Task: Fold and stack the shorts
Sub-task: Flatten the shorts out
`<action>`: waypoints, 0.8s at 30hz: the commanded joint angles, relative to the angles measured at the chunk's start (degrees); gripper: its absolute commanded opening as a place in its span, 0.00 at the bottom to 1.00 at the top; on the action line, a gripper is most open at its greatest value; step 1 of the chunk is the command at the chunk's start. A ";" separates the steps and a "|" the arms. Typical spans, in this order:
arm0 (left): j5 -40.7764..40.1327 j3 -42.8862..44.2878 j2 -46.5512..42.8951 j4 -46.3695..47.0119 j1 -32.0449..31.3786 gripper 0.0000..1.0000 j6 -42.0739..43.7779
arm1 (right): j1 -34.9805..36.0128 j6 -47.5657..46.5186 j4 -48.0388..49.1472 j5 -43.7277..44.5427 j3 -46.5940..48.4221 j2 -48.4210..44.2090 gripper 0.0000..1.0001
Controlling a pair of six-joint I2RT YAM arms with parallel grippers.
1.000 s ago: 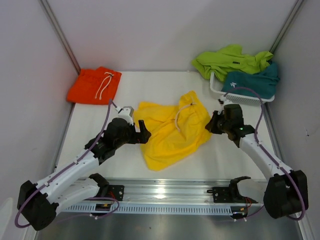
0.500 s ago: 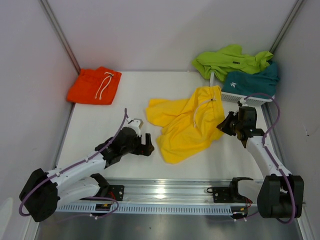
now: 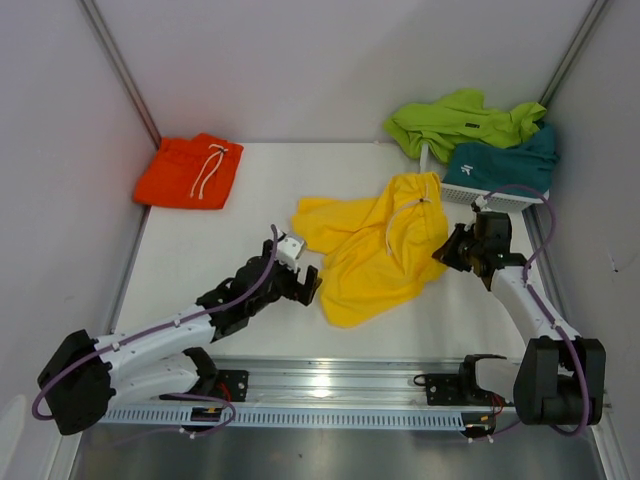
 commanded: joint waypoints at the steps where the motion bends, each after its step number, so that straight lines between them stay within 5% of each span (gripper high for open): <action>1: 3.74 -2.52 2.28 12.11 -0.47 0.95 8.54 | -1.72 -1.58 -0.06 -1.14 3.17 0.43 0.00; 7: 23.15 -3.41 9.47 16.35 -0.47 0.94 14.34 | -1.99 -2.02 -0.15 -2.55 4.14 1.05 0.00; 10: 27.30 -1.21 12.56 13.88 -0.82 0.85 16.10 | -2.16 -2.20 -0.24 -2.90 4.31 1.49 0.00; 24: 15.80 4.68 21.80 11.16 -4.25 0.79 22.43 | -2.60 -1.84 1.79 -6.33 3.61 1.66 0.00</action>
